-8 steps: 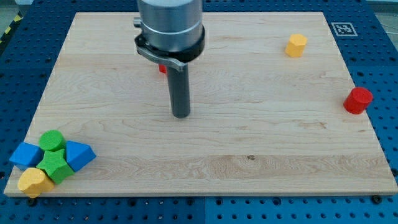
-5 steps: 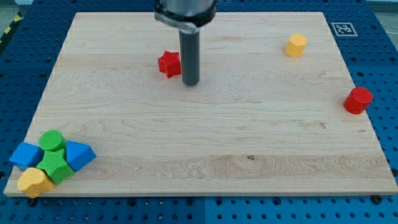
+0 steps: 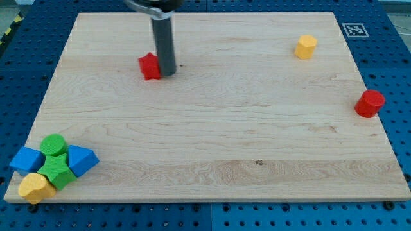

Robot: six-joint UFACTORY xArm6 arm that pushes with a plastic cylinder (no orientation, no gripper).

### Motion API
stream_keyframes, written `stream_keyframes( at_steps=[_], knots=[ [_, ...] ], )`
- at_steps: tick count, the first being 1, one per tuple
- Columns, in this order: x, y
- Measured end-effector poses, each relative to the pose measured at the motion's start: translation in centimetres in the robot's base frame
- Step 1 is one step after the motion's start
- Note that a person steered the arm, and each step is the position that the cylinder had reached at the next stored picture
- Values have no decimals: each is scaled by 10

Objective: Push the red star towards the left center of the red star

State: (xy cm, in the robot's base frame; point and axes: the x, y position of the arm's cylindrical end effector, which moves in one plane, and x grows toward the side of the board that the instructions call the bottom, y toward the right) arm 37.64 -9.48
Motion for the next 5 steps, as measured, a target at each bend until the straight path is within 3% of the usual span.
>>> stream_keyframes(
  at_steps=[3, 5],
  knots=[
    [-9, -87],
    [-9, -110]
  ],
)
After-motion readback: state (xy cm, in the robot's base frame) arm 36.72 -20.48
